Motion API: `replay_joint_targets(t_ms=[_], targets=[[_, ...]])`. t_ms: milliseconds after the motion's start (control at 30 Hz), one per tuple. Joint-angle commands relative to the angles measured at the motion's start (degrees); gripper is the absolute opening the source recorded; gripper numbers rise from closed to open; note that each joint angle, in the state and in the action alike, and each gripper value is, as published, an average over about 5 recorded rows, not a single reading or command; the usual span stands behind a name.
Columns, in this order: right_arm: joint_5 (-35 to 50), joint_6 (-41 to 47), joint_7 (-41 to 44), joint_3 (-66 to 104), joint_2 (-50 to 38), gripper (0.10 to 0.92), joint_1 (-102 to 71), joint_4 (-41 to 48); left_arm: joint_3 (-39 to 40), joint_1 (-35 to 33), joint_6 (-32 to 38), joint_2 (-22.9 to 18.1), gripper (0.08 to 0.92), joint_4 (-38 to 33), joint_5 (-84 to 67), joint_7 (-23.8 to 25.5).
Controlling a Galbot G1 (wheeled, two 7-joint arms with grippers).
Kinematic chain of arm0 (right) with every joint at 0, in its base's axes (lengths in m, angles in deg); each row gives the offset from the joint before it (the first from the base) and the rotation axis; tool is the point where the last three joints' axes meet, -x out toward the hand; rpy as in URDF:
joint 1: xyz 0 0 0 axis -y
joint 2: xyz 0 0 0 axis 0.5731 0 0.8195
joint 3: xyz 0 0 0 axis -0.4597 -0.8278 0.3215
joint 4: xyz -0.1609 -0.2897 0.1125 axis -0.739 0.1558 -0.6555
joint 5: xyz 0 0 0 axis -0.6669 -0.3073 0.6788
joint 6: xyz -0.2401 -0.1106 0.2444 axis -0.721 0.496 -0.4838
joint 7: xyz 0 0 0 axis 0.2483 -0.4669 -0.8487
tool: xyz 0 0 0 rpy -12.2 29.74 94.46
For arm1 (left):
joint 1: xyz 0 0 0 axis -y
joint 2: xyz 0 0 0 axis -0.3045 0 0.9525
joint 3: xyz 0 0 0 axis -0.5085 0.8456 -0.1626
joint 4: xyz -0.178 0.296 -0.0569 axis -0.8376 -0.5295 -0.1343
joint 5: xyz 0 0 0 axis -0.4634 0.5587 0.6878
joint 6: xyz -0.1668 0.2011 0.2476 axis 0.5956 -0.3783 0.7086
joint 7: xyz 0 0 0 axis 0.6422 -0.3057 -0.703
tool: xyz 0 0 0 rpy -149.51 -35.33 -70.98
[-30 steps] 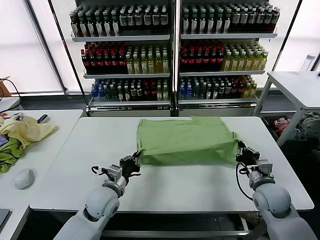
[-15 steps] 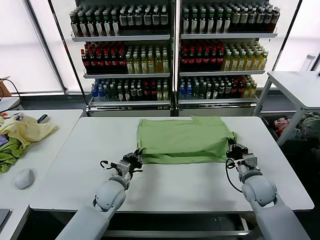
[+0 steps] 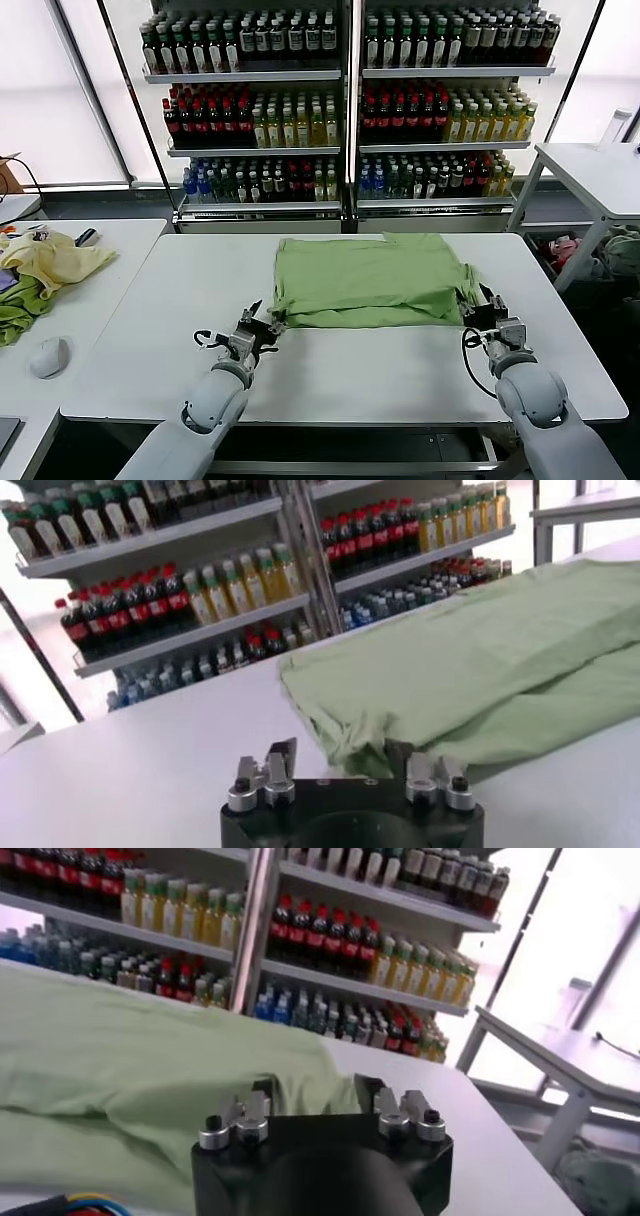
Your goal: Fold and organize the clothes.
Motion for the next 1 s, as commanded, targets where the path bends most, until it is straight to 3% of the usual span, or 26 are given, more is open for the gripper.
replay_joint_targets(t_ms=[33,167,300,500,1000], targets=[[2.6,2.7,-0.7,2.4,-0.3,0.758,-1.2,2.6,-0.2,-0.1,-0.7,-0.3,0.742,0.7,-1.5,-0.2],[4.0,4.4,-0.7,1.2,0.0,0.816,-0.5,3.7,0.1,0.6,-1.0,-0.6,0.813,1.2,-2.6,0.0],[5.4,5.3,-0.5,0.1,0.5,0.822,0.2,3.8,0.4,0.9,-1.1,-0.6,0.813,1.4,-3.3,0.4],[6.4,5.6,0.2,-1.1,0.7,0.773,1.1,4.6,0.5,0.9,-1.6,-0.4,0.646,1.5,-4.3,1.2],[8.7,5.4,1.7,-1.6,0.5,0.336,0.0,3.4,0.3,0.7,-3.2,0.3,0.212,0.5,-7.8,2.7]])
